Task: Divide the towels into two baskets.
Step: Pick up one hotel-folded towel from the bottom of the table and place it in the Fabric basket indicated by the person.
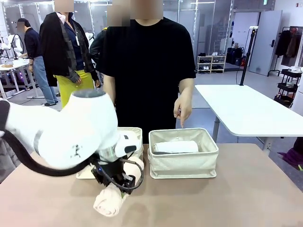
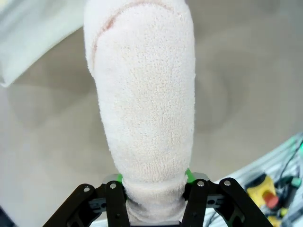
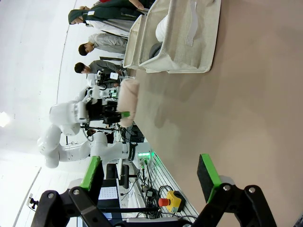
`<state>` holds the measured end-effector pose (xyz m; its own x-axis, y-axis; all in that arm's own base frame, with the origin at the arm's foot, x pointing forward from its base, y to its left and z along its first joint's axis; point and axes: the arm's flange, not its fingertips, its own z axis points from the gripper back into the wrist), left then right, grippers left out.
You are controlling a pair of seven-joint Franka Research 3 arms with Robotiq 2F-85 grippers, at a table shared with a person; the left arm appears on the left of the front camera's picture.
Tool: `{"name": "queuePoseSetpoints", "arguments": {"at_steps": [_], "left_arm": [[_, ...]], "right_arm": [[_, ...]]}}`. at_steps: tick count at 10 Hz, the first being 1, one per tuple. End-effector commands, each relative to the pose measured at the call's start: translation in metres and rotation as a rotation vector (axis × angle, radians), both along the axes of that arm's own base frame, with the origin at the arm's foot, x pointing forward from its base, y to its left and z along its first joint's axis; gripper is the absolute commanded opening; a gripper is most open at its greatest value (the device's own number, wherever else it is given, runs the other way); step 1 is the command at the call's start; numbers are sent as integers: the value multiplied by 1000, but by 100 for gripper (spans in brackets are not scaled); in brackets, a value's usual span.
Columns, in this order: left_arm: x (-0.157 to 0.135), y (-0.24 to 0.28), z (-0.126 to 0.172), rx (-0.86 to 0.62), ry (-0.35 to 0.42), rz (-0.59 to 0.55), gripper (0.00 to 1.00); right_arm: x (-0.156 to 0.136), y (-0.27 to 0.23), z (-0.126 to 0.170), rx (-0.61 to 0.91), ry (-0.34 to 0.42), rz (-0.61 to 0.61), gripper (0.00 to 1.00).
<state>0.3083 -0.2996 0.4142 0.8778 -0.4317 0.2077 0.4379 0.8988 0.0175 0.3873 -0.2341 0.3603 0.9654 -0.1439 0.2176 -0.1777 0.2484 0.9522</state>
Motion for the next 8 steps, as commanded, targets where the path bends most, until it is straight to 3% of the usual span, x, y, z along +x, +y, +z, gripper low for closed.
{"name": "queuePoseSetpoints", "arguments": {"at_steps": [1,2,3,4,7,8], "left_arm": [[-5,7,34,34,16,-209,32],[-5,3,41,39,3,-300,32],[-6,-3,44,16,-3,-314,32],[-11,-4,37,34,-15,-200,32],[-11,-4,37,34,-15,-200,32],[-9,-3,39,36,-10,-235,41]], "right_arm": [[-3,4,3,-11,23,-9,100],[-3,4,3,-11,23,-9,100],[-3,4,3,-11,23,-9,100],[-3,4,3,-11,23,-9,100],[-3,4,3,-11,23,-9,100],[-3,4,3,-11,23,-9,100]]}}
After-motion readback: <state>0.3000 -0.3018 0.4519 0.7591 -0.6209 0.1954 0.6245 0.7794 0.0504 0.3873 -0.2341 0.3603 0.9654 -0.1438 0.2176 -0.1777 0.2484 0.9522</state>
